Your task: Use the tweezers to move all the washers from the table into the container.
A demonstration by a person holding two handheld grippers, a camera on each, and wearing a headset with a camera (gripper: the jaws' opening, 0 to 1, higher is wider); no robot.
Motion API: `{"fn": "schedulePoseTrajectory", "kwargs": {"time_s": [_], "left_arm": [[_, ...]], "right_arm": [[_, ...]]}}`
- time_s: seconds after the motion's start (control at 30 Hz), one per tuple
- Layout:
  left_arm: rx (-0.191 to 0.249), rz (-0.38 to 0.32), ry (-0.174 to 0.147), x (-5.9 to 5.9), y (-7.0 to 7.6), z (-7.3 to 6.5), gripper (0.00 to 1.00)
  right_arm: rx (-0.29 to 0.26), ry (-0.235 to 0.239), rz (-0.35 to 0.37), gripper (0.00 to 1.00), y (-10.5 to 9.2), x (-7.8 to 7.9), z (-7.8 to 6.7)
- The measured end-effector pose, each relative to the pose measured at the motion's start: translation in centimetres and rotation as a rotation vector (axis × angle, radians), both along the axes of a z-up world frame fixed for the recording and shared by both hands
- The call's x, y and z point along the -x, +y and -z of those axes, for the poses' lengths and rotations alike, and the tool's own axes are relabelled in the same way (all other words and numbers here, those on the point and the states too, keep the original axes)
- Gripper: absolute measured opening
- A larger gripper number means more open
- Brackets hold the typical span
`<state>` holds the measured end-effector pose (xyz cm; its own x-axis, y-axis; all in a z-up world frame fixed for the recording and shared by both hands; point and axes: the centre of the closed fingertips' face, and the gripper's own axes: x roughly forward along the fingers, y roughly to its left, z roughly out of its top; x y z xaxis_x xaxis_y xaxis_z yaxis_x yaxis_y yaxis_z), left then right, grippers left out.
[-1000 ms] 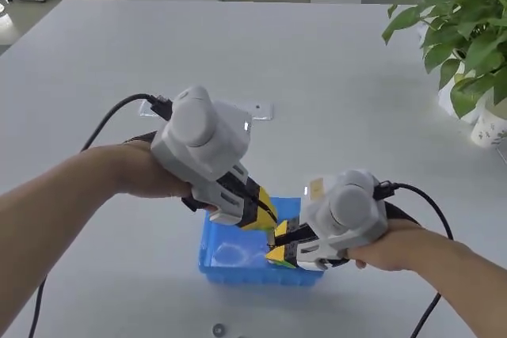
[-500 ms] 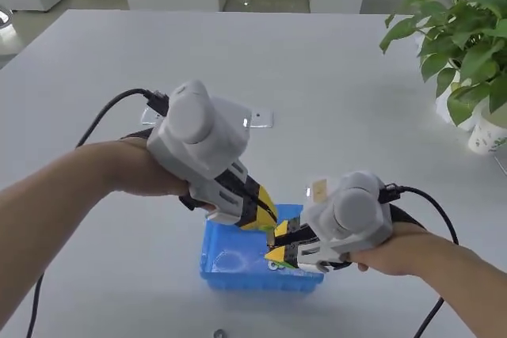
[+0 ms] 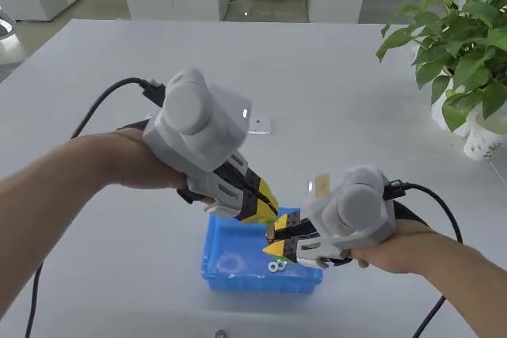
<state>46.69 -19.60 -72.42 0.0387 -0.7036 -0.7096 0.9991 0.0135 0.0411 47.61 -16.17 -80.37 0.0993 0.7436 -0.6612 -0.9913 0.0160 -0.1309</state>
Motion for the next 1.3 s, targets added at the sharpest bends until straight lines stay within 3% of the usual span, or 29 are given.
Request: {"fn": "schedulePoseTrajectory", "kwargs": {"time_s": [0.53, 1.03, 1.3], "left_arm": [[-0.003, 0.022, -0.013, 2.5, -0.4, -1.4, 0.05], [0.004, 0.025, -0.002, 5.1, -0.5, -1.4, 0.05], [0.007, 0.019, 0.013, 6.8, -0.5, -0.6, 0.05]], "right_arm": [[-0.008, -0.010, 0.000, 0.11, -0.3, 2.4, -1.4], [-0.024, -0.002, -0.013, 0.11, 0.2, 5.5, -1.5], [-0.023, 0.014, -0.021, 0.11, 0.3, 7.3, -0.9]]}}
